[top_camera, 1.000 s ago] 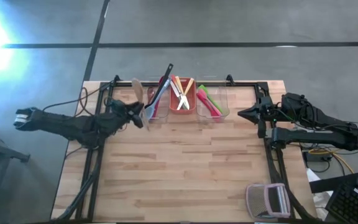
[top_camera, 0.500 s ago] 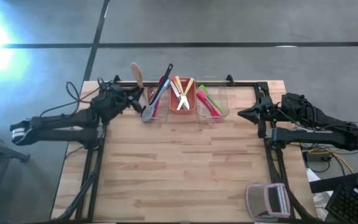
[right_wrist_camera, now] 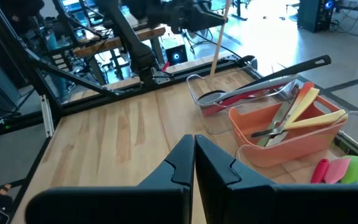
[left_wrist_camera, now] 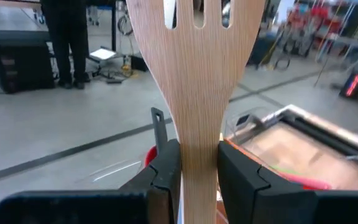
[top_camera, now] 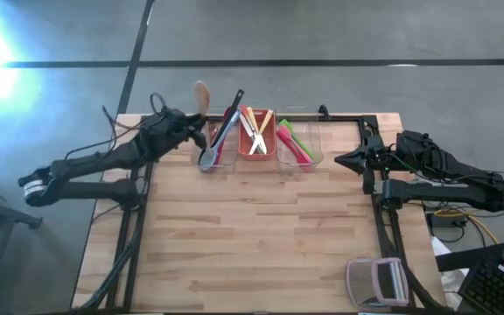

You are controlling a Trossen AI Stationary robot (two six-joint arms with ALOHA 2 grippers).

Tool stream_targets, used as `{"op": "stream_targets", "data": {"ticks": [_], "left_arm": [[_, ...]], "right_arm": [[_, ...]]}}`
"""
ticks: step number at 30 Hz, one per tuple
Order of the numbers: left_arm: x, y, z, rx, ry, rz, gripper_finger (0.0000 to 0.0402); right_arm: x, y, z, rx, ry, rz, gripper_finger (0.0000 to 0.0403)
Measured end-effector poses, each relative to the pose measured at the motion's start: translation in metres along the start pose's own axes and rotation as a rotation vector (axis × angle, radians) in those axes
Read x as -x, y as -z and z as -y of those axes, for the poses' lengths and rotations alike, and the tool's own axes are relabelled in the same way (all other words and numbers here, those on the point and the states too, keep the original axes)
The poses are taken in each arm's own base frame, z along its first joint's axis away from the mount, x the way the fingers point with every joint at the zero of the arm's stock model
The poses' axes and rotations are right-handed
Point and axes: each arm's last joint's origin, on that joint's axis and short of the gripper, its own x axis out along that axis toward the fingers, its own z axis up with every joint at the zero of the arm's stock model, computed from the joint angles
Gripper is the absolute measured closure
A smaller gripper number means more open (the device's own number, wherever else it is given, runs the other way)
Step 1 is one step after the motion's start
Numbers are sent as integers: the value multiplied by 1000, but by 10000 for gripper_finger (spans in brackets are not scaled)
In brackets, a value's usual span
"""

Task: Pick & Place Kitchen Items
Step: Put the light brown serving spoon into the left transparent bin

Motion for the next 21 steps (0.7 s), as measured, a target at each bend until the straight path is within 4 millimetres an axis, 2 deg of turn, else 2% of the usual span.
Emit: {"op": "stream_targets", "data": {"ticks": [6, 9, 16, 21], "left_arm": [[-26, -24, 12, -76, -26, -141, 319], [-41, -29, 16, -104, -56, -252, 319], [-72, -24, 24, -117, -88, -362, 319], [-83, -14, 20, -84, -132, -434, 319]], "right_arm": [[0, 0, 0, 0, 0, 0, 394], [0, 0, 0, 0, 0, 0, 394], [0, 0, 0, 0, 0, 0, 394], [0, 0, 0, 0, 0, 0, 394]]}}
